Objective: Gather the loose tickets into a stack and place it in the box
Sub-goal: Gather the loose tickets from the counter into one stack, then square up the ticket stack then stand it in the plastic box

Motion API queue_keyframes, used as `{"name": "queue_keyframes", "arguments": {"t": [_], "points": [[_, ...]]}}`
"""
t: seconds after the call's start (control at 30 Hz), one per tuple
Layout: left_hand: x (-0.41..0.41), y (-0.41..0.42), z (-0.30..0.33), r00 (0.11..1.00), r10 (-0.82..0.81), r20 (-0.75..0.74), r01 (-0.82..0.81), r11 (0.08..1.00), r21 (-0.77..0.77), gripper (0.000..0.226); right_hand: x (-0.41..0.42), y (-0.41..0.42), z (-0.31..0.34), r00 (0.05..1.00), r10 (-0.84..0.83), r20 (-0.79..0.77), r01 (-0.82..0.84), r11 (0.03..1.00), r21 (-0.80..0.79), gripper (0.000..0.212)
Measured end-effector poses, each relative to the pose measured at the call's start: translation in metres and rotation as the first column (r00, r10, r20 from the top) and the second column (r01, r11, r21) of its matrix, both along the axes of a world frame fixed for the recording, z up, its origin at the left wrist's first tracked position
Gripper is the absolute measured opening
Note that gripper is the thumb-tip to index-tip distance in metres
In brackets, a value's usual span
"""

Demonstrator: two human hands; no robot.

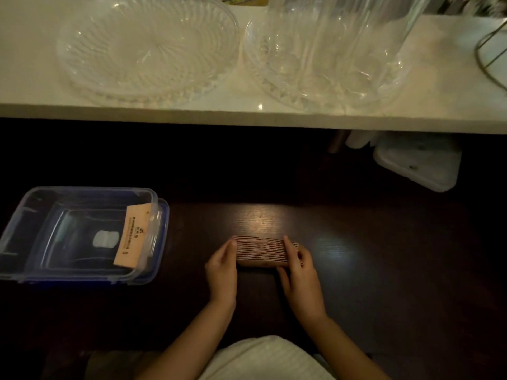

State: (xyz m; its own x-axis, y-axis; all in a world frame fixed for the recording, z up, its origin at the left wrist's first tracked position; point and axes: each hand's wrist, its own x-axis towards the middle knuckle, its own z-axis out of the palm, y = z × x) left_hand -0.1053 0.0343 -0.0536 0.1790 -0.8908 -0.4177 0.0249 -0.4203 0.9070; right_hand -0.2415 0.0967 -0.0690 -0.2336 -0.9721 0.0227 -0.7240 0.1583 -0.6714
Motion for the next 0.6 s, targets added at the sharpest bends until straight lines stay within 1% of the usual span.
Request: {"name": "queue_keyframes", "arguments": {"t": [0.1,0.13,0.17,0.23,0.3,0.37,0.4,0.43,0.47,0.53,0.6], "points": [[-0.002,0.001,-0.001,1.0,-0.028,0.0,0.028,1.0,0.005,0.032,0.003,0.001,-0.001,0.993,-0.019,0.113,0.02,1.0,-0.009,0.079],[-0.004,0.003,-0.001,0.998,-0.044,-0.041,0.044,0.999,0.004,0.033,0.006,0.001,-0.001,0.988,-0.028,0.154,0.03,0.999,-0.011,0.077],[-0.005,0.005,0.001,0.992,-0.06,-0.114,0.06,0.998,0.0,0.034,0.008,0.001,0.0,0.982,-0.042,0.184,0.046,0.999,-0.016,0.076],[-0.007,0.008,0.001,0.969,-0.112,-0.218,0.11,0.994,-0.024,0.035,0.009,0.0,0.001,0.976,-0.069,0.207,0.078,0.996,-0.038,0.076],[-0.006,0.009,0.0,0.948,-0.237,-0.213,0.234,0.971,-0.04,0.045,0.005,-0.001,0.001,0.979,-0.056,0.195,0.064,0.997,-0.038,0.078],[-0.002,0.014,-0.004,0.919,-0.372,-0.131,0.37,0.928,-0.036,0.07,0.002,0.002,-0.002,0.98,-0.034,0.197,0.034,0.999,0.0,0.079],[0.0,0.016,-0.006,0.899,-0.436,-0.05,0.434,0.9,-0.044,0.08,0.001,0.002,-0.004,0.981,-0.03,0.191,0.03,1.0,0.005,0.08],[0.003,0.018,-0.008,0.877,-0.478,0.039,0.48,0.876,-0.057,0.084,-0.001,0.002,-0.004,0.984,-0.028,0.177,0.027,1.0,0.004,0.08],[0.008,0.017,-0.01,0.861,-0.491,0.128,0.502,0.862,-0.067,0.081,-0.002,0.003,-0.005,0.987,-0.023,0.161,0.022,1.0,0.005,0.081],[0.017,0.015,-0.017,0.841,-0.46,0.285,0.503,0.859,-0.095,0.07,-0.004,0.003,-0.007,0.994,-0.002,0.114,0.001,1.0,0.012,0.08],[0.024,0.013,-0.02,0.81,-0.442,0.386,0.516,0.849,-0.109,0.061,-0.008,0.003,-0.008,0.997,0.022,0.071,-0.024,0.999,0.028,0.079]]}}
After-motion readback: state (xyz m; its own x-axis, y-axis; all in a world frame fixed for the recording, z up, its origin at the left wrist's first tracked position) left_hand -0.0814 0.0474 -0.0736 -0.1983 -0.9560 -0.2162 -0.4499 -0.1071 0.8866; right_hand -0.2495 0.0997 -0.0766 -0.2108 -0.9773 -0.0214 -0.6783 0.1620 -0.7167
